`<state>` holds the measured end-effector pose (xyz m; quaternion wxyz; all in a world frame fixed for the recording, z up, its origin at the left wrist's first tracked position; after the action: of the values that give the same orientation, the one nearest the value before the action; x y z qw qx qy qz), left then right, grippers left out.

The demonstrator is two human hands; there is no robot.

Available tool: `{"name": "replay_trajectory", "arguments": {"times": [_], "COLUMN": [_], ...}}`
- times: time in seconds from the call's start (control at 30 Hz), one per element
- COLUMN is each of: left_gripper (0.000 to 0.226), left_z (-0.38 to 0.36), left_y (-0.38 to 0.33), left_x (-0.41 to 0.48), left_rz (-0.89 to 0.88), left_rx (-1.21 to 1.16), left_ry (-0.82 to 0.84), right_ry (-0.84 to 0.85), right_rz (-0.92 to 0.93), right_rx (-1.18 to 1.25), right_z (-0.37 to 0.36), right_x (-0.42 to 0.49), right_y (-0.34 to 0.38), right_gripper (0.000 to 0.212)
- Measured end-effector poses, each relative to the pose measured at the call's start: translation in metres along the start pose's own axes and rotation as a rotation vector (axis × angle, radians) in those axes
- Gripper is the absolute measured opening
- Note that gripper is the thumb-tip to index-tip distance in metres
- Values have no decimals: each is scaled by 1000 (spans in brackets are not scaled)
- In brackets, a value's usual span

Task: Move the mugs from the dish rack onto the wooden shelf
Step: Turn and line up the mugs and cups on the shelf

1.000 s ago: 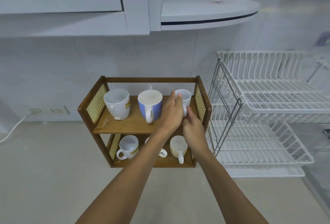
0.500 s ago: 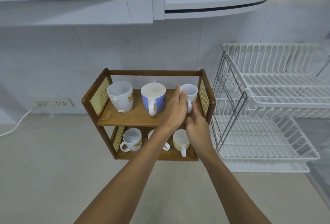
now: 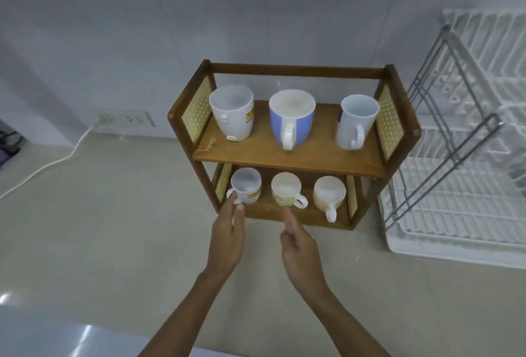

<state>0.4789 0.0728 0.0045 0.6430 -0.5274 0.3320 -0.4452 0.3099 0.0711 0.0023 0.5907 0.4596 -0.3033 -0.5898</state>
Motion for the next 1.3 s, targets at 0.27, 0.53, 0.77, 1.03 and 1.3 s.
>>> {"name": "replay_trajectory", "arguments": {"times": [0.27, 0.53, 0.77, 1.03, 1.3], "left_gripper": [44, 45, 48, 49, 47], "left_z": [15, 6, -8, -9, -11], "left_y": [48, 70, 69, 68, 47], "left_x": [58, 48, 48, 50, 40], "left_rz": [83, 114, 101, 95, -17], "left_rx": [105, 45, 25, 15, 21], "left_ry": [16, 99, 141, 170, 32], "right_ry": [156, 141, 103, 86, 33], "right_rz": [-35, -53, -64, -52, 23], "right_rx": [-17, 71, 94, 90, 15], "right_z": [-74, -89, -88, -89, -72], "right_x": [73, 107, 122, 123, 102], "right_y": [12, 8, 11, 9, 9], "right_gripper": [57, 58, 49, 45, 42]}}
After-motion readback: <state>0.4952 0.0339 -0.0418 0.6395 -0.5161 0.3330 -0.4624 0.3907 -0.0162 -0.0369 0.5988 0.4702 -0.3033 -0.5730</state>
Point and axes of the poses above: each hand's wrist, its own x-axis towards the middle knuckle, its own z-axis out of the back of the hand, y = z × x, the point moved 3 cm from there along x, towards the middle knuckle, and after that the axes turned 11 degrees about -x, right-handed, at the moved point
